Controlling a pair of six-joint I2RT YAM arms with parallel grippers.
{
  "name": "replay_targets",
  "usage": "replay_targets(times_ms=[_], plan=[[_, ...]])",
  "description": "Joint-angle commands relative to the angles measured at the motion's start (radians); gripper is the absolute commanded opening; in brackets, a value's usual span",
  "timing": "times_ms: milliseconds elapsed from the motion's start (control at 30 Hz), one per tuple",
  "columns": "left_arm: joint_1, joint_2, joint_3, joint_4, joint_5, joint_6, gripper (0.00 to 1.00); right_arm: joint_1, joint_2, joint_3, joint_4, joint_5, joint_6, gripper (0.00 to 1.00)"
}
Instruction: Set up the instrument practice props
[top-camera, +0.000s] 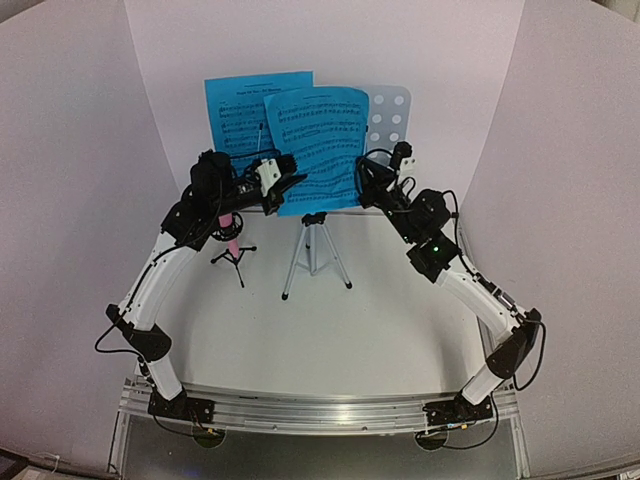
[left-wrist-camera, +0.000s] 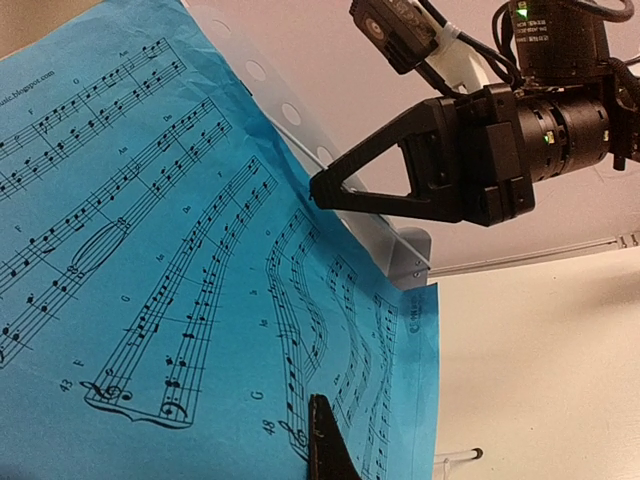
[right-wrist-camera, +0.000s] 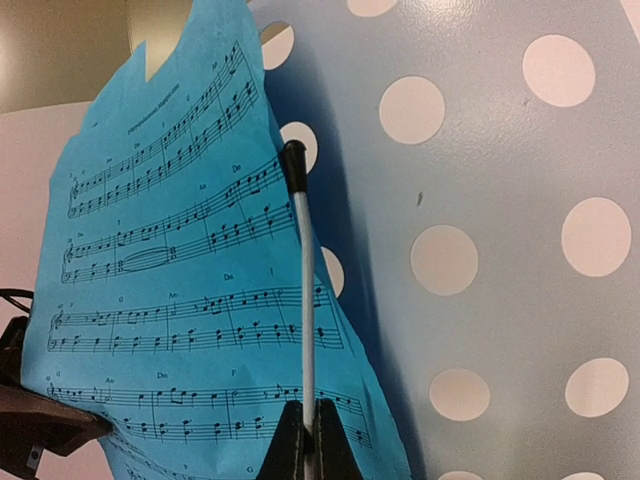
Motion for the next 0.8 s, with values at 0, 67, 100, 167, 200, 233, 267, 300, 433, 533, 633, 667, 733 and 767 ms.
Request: replay_targets(times_ms=[0,67,100,167,200,233,267,300,433,533,633,667,733,767], plan=[[0.010,-0.040,0.001,0.013,-0.025,-0.021,0.00,-0.002,-0.053,0.010,0.132,0.038,0.008,0.00],[0.014,-0.040,0.004,0.024,-0.031,-0.032,0.00,-0.002,-0.058,-0.001,0.156,0.031,0.002,0.00],[0.015,-0.038,0.009,0.027,-0.038,-0.042,0.00,-0.002,-0.061,-0.007,0.176,0.026,0.000,0.00],[0.021,-0.036,0.012,0.030,-0.051,-0.065,0.00,-0.002,-0.066,-0.025,0.211,0.026,0.004,0.00],[0.022,-0.037,0.008,0.033,-0.061,-0.076,0.00,-0.002,-0.066,-0.027,0.221,0.024,0.001,0.00],[0.023,-0.038,0.002,0.039,-0.071,-0.085,0.00,-0.002,-0.065,-0.026,0.225,0.026,0.001,0.00],[0.025,-0.041,-0.004,0.042,-0.078,-0.096,0.00,-0.002,-0.065,-0.028,0.228,0.028,0.000,0.00],[0.027,-0.044,-0.009,0.042,-0.082,-0.104,0.00,-0.002,-0.065,-0.032,0.234,0.029,0.000,0.00],[0.033,-0.047,-0.015,0.030,-0.084,-0.128,0.00,-0.002,-0.066,-0.049,0.266,0.031,0.000,0.00],[0.036,-0.050,-0.022,0.032,-0.085,-0.148,0.00,-0.002,-0.065,-0.059,0.294,0.025,0.004,0.00],[0.036,-0.039,-0.005,0.038,-0.084,-0.150,0.00,-0.002,-0.056,-0.053,0.295,-0.008,0.000,0.00],[0.036,-0.031,0.009,0.039,-0.082,-0.151,0.00,-0.002,-0.054,-0.053,0.293,-0.025,-0.004,0.00],[0.036,-0.013,0.043,0.043,-0.076,-0.154,0.00,-0.002,-0.051,-0.052,0.284,-0.046,-0.023,0.00],[0.036,-0.002,0.056,0.047,-0.074,-0.157,0.00,-0.002,-0.051,-0.055,0.282,-0.054,-0.036,0.00]])
